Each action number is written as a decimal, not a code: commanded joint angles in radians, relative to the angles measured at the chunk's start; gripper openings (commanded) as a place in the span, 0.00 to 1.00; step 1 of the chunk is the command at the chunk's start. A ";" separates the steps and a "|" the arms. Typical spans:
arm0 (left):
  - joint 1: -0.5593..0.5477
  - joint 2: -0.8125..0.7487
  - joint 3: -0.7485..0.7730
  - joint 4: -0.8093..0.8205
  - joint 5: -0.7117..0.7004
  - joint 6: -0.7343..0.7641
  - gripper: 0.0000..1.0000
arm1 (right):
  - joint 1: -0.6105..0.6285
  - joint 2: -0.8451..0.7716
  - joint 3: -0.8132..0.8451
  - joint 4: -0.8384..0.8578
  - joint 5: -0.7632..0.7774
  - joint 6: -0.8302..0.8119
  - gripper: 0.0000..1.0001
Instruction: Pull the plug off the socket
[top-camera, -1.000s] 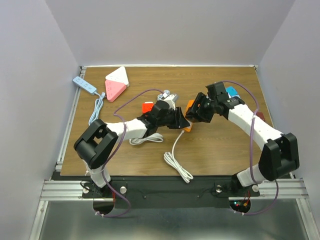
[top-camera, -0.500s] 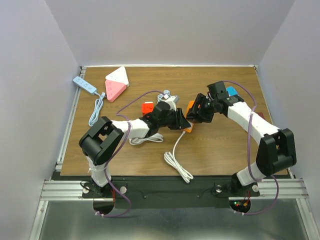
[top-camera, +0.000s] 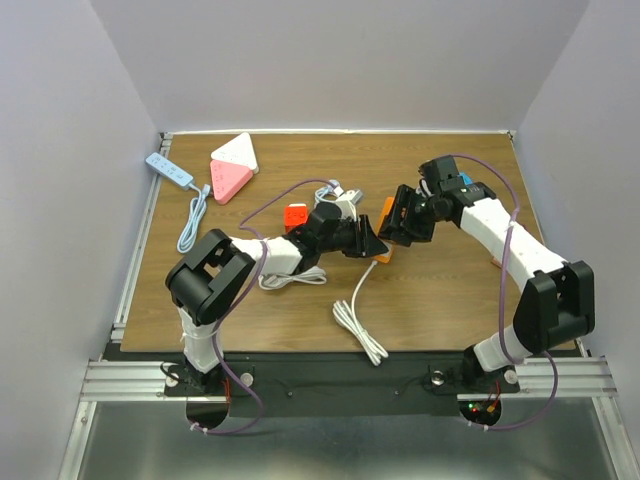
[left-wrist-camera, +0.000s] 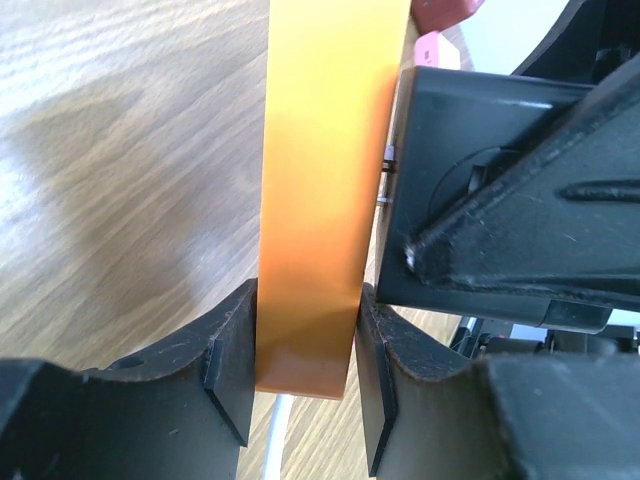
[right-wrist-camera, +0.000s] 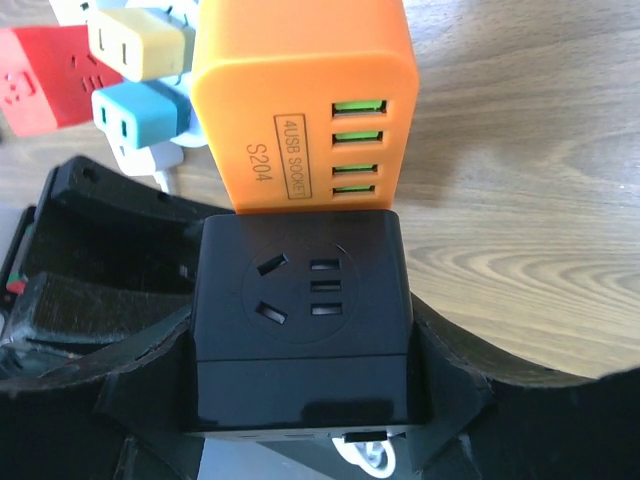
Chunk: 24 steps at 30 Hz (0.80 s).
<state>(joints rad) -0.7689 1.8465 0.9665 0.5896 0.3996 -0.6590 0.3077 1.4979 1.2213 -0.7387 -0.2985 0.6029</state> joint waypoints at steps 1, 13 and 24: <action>0.103 0.082 -0.061 -0.261 -0.263 0.070 0.00 | -0.013 -0.090 0.122 -0.217 -0.110 -0.072 0.00; 0.109 0.068 -0.083 -0.251 -0.254 0.045 0.00 | -0.018 -0.013 -0.037 -0.019 0.030 0.032 0.00; 0.128 0.071 -0.083 -0.275 -0.268 0.016 0.00 | -0.019 -0.112 0.013 0.105 0.234 0.120 0.01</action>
<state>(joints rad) -0.7387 1.8652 0.9398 0.5819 0.3920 -0.6529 0.3225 1.5414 1.1454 -0.6018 -0.2249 0.7086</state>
